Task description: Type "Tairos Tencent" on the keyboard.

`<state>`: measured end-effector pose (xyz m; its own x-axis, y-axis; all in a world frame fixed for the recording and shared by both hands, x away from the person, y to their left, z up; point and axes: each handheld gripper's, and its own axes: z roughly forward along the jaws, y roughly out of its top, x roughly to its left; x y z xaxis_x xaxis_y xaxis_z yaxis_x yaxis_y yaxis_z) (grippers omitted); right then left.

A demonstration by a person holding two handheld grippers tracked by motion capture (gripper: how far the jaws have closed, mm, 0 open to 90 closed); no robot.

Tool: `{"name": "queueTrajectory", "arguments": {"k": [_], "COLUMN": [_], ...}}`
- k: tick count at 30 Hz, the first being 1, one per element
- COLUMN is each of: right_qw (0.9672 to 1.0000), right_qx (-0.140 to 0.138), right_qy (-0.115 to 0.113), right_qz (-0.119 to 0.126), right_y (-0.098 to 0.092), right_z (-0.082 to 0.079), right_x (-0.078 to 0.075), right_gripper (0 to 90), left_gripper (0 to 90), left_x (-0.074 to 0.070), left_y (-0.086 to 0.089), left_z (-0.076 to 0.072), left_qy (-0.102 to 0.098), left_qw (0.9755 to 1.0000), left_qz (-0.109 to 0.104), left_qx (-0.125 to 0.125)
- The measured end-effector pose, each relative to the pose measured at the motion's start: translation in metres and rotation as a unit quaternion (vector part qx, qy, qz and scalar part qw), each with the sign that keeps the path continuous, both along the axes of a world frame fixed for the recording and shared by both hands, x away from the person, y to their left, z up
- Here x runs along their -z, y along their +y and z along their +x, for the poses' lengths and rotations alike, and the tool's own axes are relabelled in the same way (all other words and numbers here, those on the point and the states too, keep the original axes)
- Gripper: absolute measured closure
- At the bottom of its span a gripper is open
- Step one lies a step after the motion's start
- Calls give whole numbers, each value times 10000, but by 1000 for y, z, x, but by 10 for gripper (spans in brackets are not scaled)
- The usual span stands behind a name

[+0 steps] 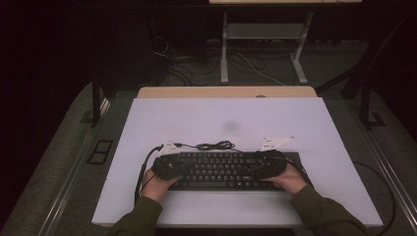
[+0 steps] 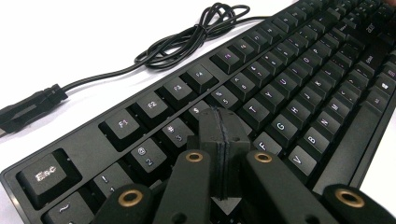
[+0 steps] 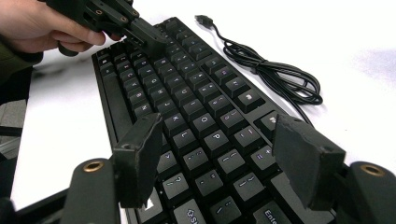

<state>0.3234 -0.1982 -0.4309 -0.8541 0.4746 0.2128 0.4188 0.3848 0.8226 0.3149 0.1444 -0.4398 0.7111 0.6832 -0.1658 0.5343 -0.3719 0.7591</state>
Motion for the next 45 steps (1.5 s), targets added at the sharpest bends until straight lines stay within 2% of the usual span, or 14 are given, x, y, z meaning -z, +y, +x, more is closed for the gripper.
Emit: {"name": "queueTrajectory", "arguments": {"k": [7,14,19,24,30,37,45], "right_qw": [10000,10000,10000,9999,9996,9991,9984], "right_qx": [-1,-37,-79,-149,-264,-404,-545], "right_qy": [5,-12,11,36,79,126,163], "right_qz": [-3,16,22,13,10,-32,-54], "right_y": [1,4,8,13,21,31,42], "right_z": [0,2,4,6,8,9,10], "right_x": [0,0,-1,-2,-3,-2,-3], "right_gripper": [333,333,344,388,467,545,684], "left_gripper": [889,887,850,766,625,438,291], "left_x": [-1,-4,-6,-6,-7,-8,-8], "left_y": [0,1,3,5,7,10,12], "left_z": [-1,-5,-9,-15,-19,-23,-25], "left_qy": [-10,-81,-125,-139,-167,-161,-229], "left_qw": [10000,9999,9997,9995,9994,9994,9992], "left_qz": [-16,-152,-214,-266,-302,-320,-326], "left_qx": [3,10,20,2,-56,5,-42]}}
